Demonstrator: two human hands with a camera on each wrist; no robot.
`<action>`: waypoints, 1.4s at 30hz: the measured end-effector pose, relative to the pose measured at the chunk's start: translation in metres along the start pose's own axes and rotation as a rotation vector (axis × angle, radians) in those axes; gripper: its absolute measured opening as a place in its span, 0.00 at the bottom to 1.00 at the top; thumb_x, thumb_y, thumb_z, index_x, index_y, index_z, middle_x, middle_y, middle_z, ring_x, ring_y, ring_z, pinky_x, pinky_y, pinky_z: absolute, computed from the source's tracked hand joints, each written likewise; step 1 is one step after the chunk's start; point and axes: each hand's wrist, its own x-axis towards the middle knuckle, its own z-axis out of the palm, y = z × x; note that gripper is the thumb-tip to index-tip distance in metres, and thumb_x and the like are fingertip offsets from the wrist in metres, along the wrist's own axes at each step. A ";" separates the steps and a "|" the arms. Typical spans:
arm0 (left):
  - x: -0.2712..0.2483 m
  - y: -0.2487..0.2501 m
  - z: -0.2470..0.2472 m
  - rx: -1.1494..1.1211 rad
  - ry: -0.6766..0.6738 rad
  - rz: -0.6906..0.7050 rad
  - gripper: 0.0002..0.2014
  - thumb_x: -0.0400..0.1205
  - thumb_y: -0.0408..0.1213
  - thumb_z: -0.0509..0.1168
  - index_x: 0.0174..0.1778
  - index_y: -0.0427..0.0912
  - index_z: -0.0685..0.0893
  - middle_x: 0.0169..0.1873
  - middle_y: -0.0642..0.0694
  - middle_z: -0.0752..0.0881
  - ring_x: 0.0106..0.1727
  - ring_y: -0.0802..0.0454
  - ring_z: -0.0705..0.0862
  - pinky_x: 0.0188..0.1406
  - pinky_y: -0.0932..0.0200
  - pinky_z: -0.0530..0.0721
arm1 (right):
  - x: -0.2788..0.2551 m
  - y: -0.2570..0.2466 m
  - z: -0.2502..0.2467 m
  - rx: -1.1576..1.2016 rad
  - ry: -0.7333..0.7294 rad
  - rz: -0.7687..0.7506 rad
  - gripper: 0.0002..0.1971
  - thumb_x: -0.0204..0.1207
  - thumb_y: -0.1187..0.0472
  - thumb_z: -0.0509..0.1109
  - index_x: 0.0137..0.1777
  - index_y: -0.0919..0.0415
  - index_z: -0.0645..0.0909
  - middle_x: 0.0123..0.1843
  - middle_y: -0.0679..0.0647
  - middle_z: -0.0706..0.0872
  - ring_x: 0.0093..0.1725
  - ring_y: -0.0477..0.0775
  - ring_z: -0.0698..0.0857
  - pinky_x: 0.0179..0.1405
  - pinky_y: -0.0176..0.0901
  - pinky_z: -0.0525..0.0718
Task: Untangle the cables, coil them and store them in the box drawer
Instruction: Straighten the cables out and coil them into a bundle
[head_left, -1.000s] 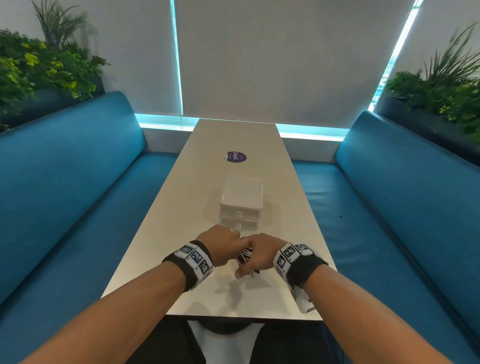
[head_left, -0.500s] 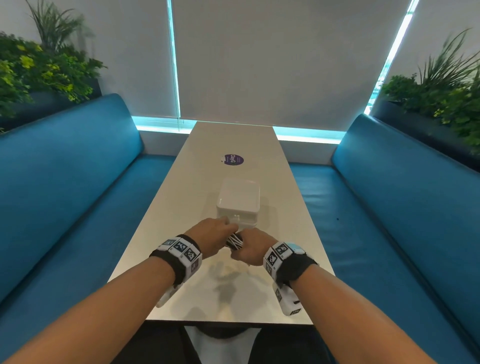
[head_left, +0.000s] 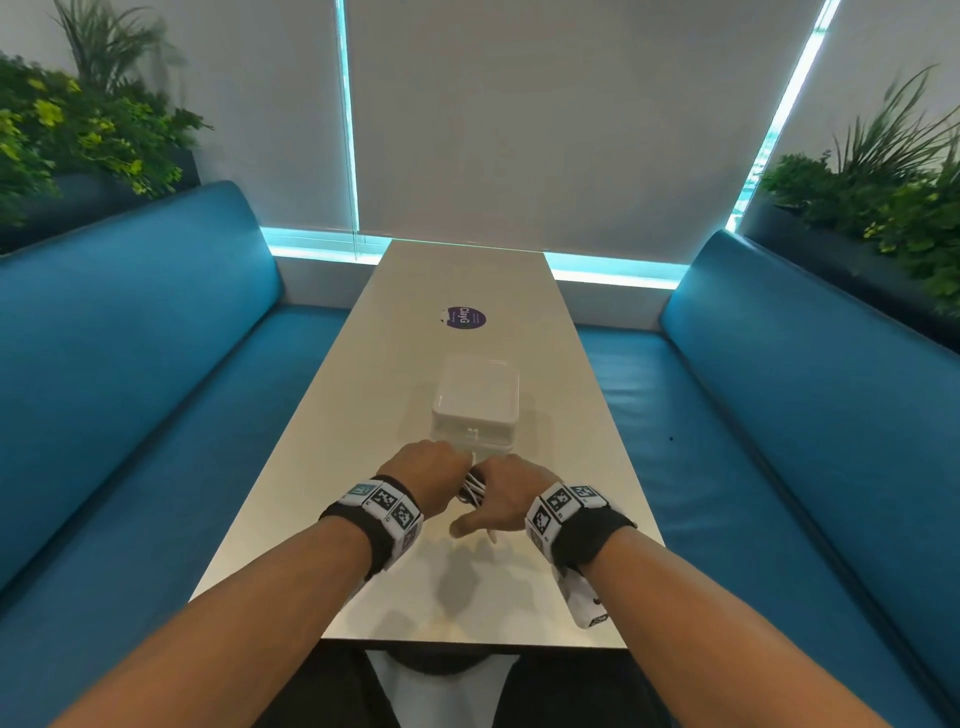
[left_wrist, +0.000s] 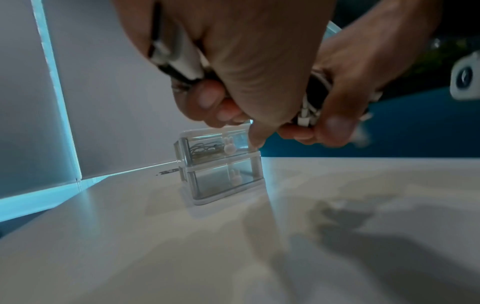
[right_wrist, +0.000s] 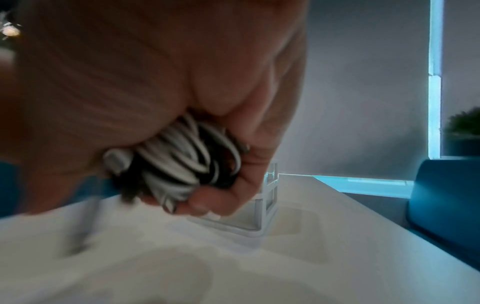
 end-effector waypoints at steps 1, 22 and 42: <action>-0.001 0.000 -0.002 0.006 0.006 0.014 0.11 0.83 0.31 0.64 0.61 0.44 0.81 0.53 0.42 0.87 0.50 0.40 0.88 0.40 0.52 0.78 | 0.000 0.001 -0.002 0.054 -0.039 -0.019 0.30 0.57 0.29 0.77 0.54 0.45 0.84 0.47 0.43 0.89 0.47 0.49 0.87 0.49 0.45 0.85; -0.012 -0.009 0.002 0.057 0.082 0.016 0.09 0.84 0.30 0.60 0.60 0.39 0.77 0.53 0.39 0.85 0.50 0.34 0.87 0.39 0.50 0.73 | 0.010 -0.018 0.014 -0.041 0.199 0.055 0.16 0.64 0.39 0.71 0.44 0.49 0.83 0.39 0.47 0.87 0.38 0.52 0.85 0.40 0.45 0.86; -0.002 0.010 0.029 -0.091 0.033 -0.010 0.10 0.80 0.33 0.61 0.56 0.44 0.79 0.47 0.42 0.87 0.45 0.38 0.86 0.37 0.52 0.73 | -0.001 0.000 0.014 -0.325 0.172 -0.052 0.13 0.70 0.45 0.65 0.43 0.53 0.83 0.37 0.50 0.86 0.35 0.56 0.85 0.41 0.47 0.86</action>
